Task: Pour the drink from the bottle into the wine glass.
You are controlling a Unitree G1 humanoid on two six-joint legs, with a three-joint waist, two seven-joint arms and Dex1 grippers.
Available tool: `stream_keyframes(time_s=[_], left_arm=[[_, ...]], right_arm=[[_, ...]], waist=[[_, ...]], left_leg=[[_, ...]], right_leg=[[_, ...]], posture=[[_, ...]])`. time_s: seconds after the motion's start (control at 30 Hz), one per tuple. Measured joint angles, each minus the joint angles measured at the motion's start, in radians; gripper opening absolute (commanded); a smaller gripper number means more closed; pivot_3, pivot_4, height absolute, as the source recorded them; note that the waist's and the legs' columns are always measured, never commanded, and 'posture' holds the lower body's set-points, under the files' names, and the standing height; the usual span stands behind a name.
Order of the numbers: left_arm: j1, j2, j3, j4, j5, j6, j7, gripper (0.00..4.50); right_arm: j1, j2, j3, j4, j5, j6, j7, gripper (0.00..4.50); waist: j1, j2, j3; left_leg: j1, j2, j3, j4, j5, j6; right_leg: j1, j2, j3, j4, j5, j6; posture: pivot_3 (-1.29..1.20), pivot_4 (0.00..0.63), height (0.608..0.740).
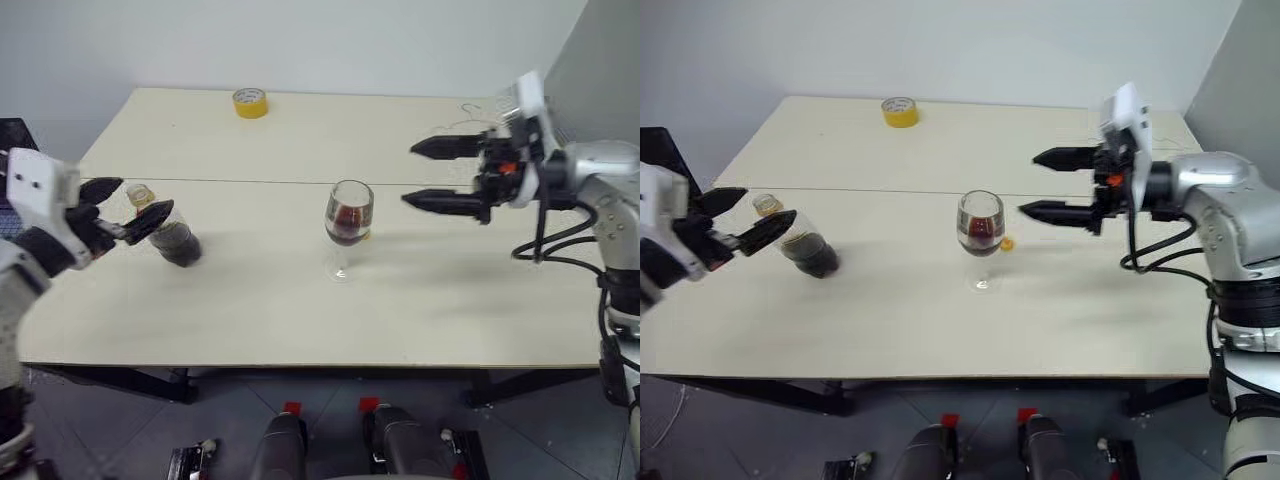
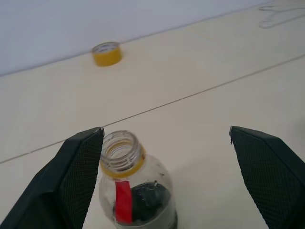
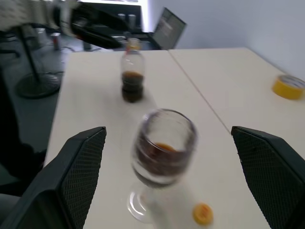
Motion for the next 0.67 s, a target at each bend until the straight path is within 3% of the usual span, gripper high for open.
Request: stream_keyframes(time_s=[0.13, 0.3, 0.67], left_arm=[[0.057, 0.123, 0.103, 0.088, -0.044, 0.009, -0.212, 4.46], [0.087, 0.218, 0.145, 0.202, -0.054, 0.001, -0.409, 4.46], [0.067, 0.305, 0.146, 0.374, -0.048, -0.009, -0.602, 4.46]], right_arm=[[0.068, -0.122, -0.04, 0.065, -0.031, -0.016, 0.055, 4.5], [0.126, -0.213, -0.088, 0.102, -0.04, -0.037, 0.108, 4.5], [0.207, -0.248, -0.118, 0.14, -0.041, -0.067, 0.172, 4.5]], waist=[[0.0, 0.001, 0.001], [-0.003, 0.002, 0.001], [-0.018, 0.004, 0.002]], left_leg=[[0.0, -0.001, 0.002, -0.005, 0.0, 0.0], [0.003, 0.001, 0.002, -0.01, 0.0, 0.0], [0.004, 0.003, 0.002, -0.011, 0.0, 0.0]], right_leg=[[-0.002, -0.002, 0.0, -0.001, -0.001, -0.002], [-0.003, -0.001, 0.0, 0.0, -0.004, -0.006], [-0.003, 0.0, 0.0, 0.002, -0.005, -0.007]], posture=[[0.0, 0.15, 0.74], [0.0, 0.15, 0.74], [0.0, 0.15, 0.74]])
